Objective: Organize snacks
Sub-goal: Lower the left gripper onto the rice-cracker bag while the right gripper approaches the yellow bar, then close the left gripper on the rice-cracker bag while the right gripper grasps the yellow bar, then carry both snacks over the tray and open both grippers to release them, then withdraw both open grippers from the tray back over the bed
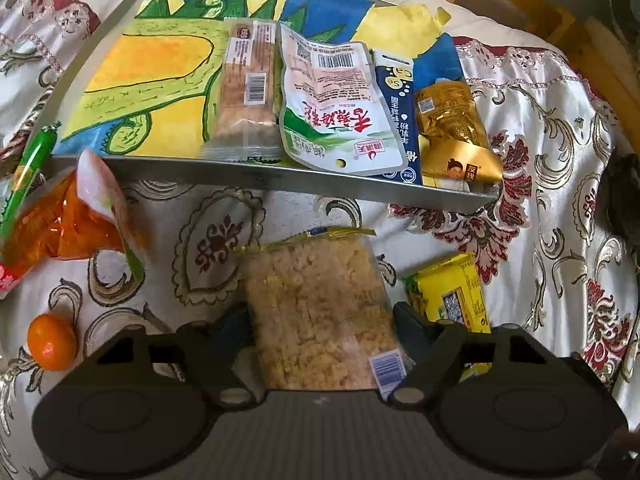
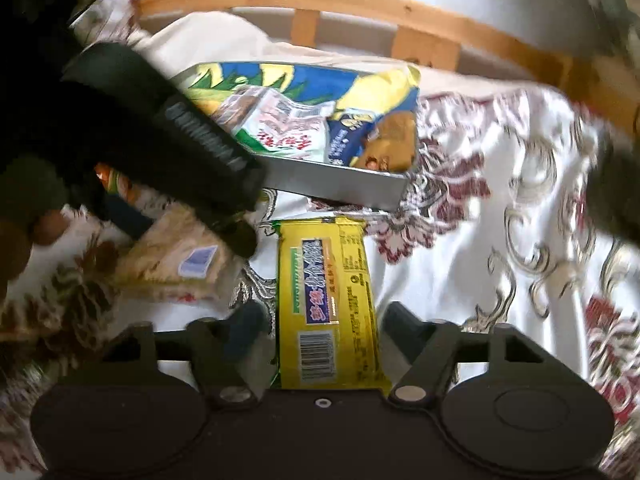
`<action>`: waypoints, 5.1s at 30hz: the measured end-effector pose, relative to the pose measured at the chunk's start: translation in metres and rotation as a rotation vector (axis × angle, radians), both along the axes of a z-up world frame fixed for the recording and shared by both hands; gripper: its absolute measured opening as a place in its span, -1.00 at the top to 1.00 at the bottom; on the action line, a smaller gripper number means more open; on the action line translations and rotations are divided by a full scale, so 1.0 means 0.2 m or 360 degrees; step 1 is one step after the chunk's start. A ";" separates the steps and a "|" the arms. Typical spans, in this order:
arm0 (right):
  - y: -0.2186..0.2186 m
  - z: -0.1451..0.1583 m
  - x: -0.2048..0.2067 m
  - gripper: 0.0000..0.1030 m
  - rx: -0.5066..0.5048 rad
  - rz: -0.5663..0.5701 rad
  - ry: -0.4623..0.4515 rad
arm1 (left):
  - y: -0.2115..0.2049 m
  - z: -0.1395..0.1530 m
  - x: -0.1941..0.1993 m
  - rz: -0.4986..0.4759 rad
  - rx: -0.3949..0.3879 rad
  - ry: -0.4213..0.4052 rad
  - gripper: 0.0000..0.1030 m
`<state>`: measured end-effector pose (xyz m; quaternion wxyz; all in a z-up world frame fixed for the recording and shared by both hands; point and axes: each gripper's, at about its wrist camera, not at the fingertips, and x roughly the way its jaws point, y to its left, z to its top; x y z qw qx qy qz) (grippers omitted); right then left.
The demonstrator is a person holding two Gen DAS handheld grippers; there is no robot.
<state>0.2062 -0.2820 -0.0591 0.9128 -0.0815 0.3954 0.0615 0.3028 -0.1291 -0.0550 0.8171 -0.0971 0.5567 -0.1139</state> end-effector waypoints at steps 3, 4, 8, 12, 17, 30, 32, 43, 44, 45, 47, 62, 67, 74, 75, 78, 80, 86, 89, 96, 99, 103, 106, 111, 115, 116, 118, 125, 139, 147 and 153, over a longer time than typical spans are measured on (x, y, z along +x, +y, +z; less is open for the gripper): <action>0.00 0.01 0.00 0.01 0.0028 0.0014 0.0007 | 0.00 0.02 -0.04 -0.0017 0.0058 -0.0026 -0.48; 0.01 0.01 -0.01 0.01 0.0014 0.0028 0.0004 | 0.00 0.03 -0.06 -0.0019 0.0075 -0.0032 -0.48; 0.01 0.03 -0.02 0.02 0.0009 0.0082 -0.0010 | 0.01 0.06 -0.13 -0.0032 0.0125 -0.0044 -0.47; 0.06 0.06 -0.08 0.03 -0.0083 0.0140 -0.0099 | 0.03 0.11 -0.21 -0.0023 0.0139 -0.0066 -0.47; 0.06 0.12 -0.12 0.03 -0.0141 0.0165 -0.0251 | 0.07 0.22 -0.27 0.0022 0.0148 -0.0128 -0.47; 0.03 0.31 -0.04 0.02 -0.0071 0.0084 -0.0760 | 0.15 0.52 -0.16 0.0217 0.0162 -0.0509 -0.47; 0.01 0.33 0.03 0.02 -0.0024 0.0041 -0.0817 | 0.17 0.55 -0.10 0.0273 0.0142 -0.0572 -0.47; 0.04 0.31 0.43 0.02 0.0203 0.0002 -0.0929 | 0.21 0.50 0.34 0.0422 0.0139 -0.0715 -0.47; 0.05 0.29 0.47 0.02 0.0222 0.0002 -0.0920 | 0.21 0.48 0.38 0.0421 0.0159 -0.0706 -0.47; 0.07 0.27 0.51 0.02 0.0231 0.0003 -0.0908 | 0.21 0.46 0.40 0.0419 0.0177 -0.0697 -0.47; 0.10 0.22 0.56 0.02 0.0244 0.0016 -0.0880 | 0.22 0.40 0.45 0.0418 0.0208 -0.0674 -0.47; 0.21 -0.03 0.79 0.02 0.0215 0.0042 -0.0510 | 0.36 0.10 0.54 0.0480 0.0239 -0.0519 -0.47; 0.23 -0.05 0.80 0.02 0.0200 0.0056 -0.0457 | 0.37 0.07 0.53 0.0485 0.0225 -0.0515 -0.47; 0.25 -0.06 0.81 -0.06 0.0172 0.0089 -0.0424 | 0.40 0.02 0.51 0.0552 0.0180 -0.0486 -0.48; 0.25 -0.06 0.80 -0.11 0.0168 0.0094 -0.0431 | 0.40 0.02 0.51 0.0561 0.0172 -0.0488 -0.49; 0.26 -0.05 0.80 -0.22 0.0150 0.0093 -0.0445 | 0.40 0.02 0.50 0.0568 0.0159 -0.0475 -0.54; 0.25 -0.03 0.78 -0.32 0.0154 0.0087 -0.0460 | 0.41 0.04 0.49 0.0577 0.0141 -0.0484 -0.61; 0.25 0.10 0.68 -0.63 0.0159 0.0059 -0.0576 | 0.43 0.17 0.39 0.0568 0.0120 -0.0612 -0.79; 0.23 0.19 0.60 -0.72 0.0160 0.0039 -0.0659 | 0.45 0.26 0.29 0.0601 0.0119 -0.0721 -0.90; 0.20 0.43 0.38 -0.92 0.0189 0.0013 -0.0844 | 0.53 0.50 0.02 0.0648 0.0134 -0.0976 -0.99; 0.20 0.53 0.27 -0.97 0.0216 0.0007 -0.0905 | 0.54 0.58 -0.11 0.0638 0.0176 -0.1069 -0.99; 0.20 0.63 0.13 -0.98 0.0240 0.0003 -0.0965 | 0.54 0.67 -0.28 0.0608 0.0246 -0.1165 -0.99; 0.20 0.68 0.03 -0.98 0.0266 -0.0015 -0.0982 | 0.54 0.71 -0.41 0.0591 0.0292 -0.1222 -0.99; 0.19 0.71 -0.15 -0.98 0.0295 -0.0032 -0.0980 | 0.54 0.75 -0.62 0.0570 0.0351 -0.1287 -0.99; 0.19 0.72 -0.28 -0.99 0.0312 -0.0033 -0.0969 | 0.54 0.75 -0.78 0.0544 0.0390 -0.1340 -0.99; 0.19 0.72 -0.31 -0.99 0.0314 -0.0031 -0.0970 | 0.54 0.75 -0.81 0.0540 0.0393 -0.1349 -0.99; 0.20 0.72 -0.39 -0.99 0.0317 -0.0023 -0.0977 | 0.54 0.73 -0.87 0.0531 0.0401 -0.1359 -0.99; 0.23 0.64 -0.63 -0.99 0.0282 0.0002 -0.0960 | 0.56 0.64 -1.06 0.0481 0.0452 -0.1393 -0.99; 0.31 0.52 -0.83 -0.99 0.0243 0.0030 -0.0848 | 0.72 0.46 -1.26 0.0479 0.0483 -0.1320 -0.99; 0.35 0.41 -0.79 -0.99 0.0272 0.0015 -0.0660 | 0.78 0.36 -1.29 0.0451 0.0502 -0.1235 -0.99; 0.36 0.35 -0.76 -0.99 0.0278 0.0006 -0.0566 | 0.80 0.31 -1.27 0.0440 0.0515 -0.1169 -0.99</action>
